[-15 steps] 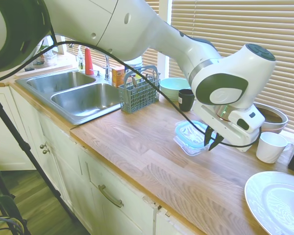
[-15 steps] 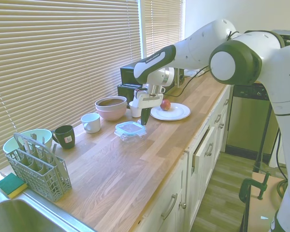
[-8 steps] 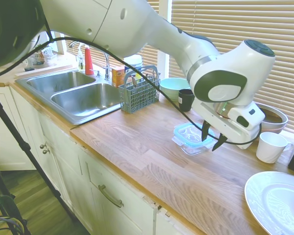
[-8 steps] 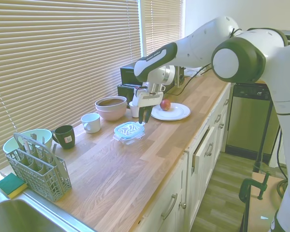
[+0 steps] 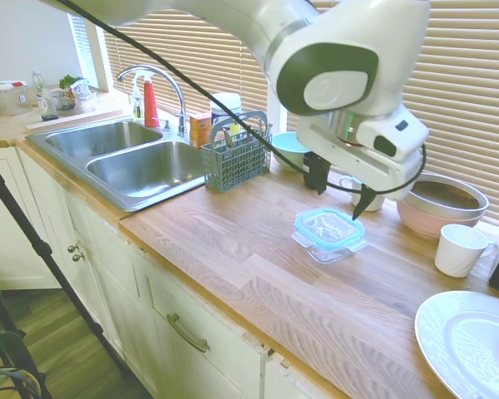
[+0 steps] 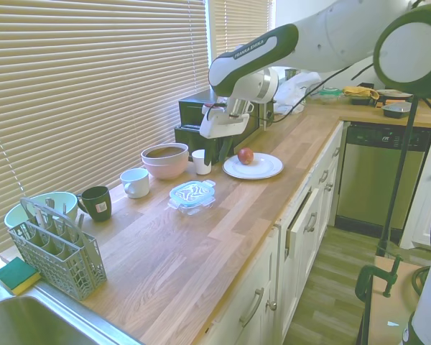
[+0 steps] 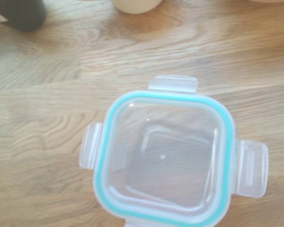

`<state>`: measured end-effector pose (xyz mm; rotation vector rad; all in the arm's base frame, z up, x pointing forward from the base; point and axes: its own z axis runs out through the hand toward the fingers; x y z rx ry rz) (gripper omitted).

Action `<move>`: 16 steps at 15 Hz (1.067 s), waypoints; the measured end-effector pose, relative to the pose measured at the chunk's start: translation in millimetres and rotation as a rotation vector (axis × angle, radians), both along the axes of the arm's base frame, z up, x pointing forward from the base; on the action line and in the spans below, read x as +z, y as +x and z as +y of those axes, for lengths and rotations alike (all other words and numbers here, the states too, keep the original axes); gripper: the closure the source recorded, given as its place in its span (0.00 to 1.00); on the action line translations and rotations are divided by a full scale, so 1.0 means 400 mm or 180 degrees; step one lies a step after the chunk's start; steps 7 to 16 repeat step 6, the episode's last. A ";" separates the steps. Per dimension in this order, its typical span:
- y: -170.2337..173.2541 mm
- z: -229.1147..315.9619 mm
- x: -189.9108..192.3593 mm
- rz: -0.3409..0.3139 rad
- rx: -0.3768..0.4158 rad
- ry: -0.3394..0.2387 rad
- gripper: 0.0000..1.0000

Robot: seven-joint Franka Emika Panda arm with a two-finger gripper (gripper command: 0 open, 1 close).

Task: Cover the lid of the food container

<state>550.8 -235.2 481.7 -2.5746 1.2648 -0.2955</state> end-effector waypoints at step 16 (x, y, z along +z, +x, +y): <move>0.003 0.156 -0.028 0.0158 0.0165 -0.0212 0.00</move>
